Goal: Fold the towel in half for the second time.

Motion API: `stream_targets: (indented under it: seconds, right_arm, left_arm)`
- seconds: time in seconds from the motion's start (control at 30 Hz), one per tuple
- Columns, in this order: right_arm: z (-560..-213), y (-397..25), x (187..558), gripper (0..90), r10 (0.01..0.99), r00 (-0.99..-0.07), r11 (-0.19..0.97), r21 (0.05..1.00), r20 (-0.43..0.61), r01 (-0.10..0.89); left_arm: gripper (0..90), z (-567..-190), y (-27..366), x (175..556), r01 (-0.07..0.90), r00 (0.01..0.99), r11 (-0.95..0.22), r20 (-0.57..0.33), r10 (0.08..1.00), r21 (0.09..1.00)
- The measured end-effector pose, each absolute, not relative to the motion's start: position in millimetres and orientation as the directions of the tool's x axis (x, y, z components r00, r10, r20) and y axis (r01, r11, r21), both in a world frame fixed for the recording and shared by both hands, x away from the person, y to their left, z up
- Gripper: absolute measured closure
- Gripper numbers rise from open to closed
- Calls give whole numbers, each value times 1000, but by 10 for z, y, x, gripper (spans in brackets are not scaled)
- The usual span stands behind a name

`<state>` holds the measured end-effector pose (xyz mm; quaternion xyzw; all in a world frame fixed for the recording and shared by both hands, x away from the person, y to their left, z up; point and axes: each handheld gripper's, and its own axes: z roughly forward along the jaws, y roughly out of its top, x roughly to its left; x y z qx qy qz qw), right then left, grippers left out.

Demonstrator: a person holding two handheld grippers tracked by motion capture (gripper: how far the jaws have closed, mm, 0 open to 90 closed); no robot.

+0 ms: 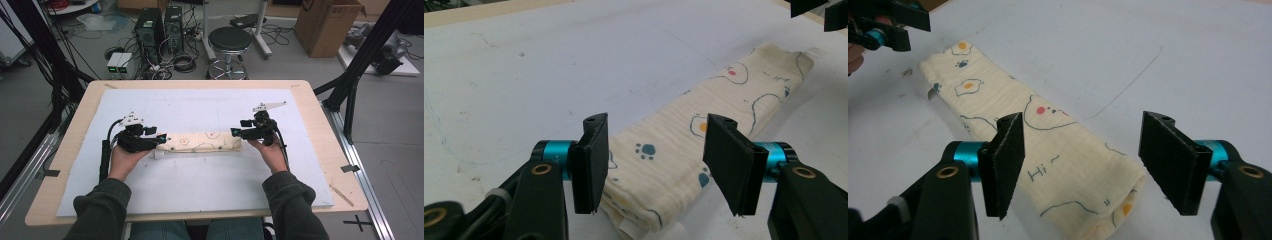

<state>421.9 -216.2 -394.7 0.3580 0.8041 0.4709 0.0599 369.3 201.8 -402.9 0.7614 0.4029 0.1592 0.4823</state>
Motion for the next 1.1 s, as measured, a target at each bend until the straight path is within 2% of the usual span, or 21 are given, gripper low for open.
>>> stream_targets:
  seconds: [1.1]
  right_arm:
    - [-3856, -2213, 4123, 195, 645, -731, 288, 815, 224, 504]
  left_arm:
    - [349, -3947, 2003, 3593, 433, 648, -225, -128, 751, 873]
